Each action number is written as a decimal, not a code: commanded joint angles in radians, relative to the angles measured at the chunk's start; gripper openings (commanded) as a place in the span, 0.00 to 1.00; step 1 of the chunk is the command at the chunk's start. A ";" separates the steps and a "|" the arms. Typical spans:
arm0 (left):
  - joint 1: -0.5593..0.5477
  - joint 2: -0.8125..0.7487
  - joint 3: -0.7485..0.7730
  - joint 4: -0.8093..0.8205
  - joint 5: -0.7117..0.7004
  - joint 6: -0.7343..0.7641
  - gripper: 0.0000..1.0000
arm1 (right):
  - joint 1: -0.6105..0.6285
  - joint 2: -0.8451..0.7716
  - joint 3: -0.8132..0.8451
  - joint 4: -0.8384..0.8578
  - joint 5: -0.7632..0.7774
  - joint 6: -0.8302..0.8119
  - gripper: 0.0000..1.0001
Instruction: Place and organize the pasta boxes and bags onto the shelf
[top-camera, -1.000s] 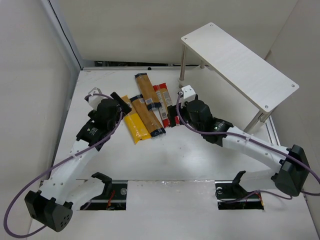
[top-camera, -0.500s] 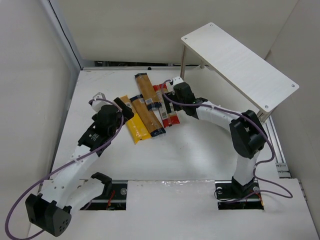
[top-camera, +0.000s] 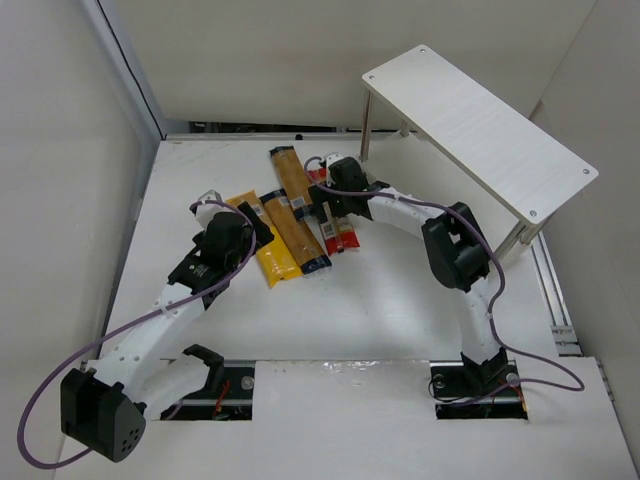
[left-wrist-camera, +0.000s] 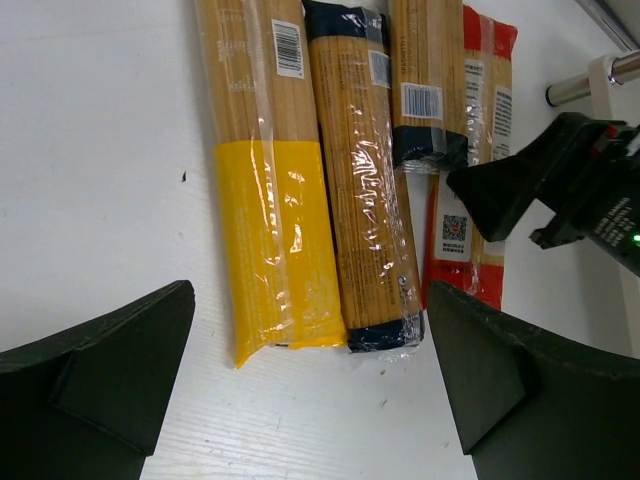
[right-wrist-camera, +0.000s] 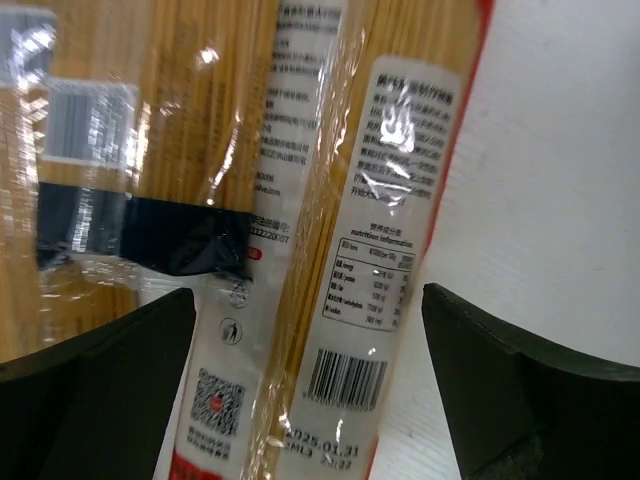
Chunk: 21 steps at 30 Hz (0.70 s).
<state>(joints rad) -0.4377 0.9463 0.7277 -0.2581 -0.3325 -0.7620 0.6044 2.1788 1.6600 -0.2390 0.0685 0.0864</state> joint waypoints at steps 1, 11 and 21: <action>-0.001 -0.006 -0.008 0.039 -0.007 0.016 1.00 | 0.001 0.045 0.056 -0.051 -0.045 -0.013 0.99; -0.001 0.012 0.001 0.030 -0.028 0.026 1.00 | 0.001 0.058 0.034 -0.112 -0.051 0.016 0.49; -0.001 0.042 0.010 0.039 -0.028 0.036 1.00 | 0.103 -0.331 -0.301 0.032 0.189 0.102 0.00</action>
<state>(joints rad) -0.4377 0.9833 0.7277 -0.2546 -0.3443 -0.7403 0.6346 2.0148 1.4265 -0.2268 0.1265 0.1356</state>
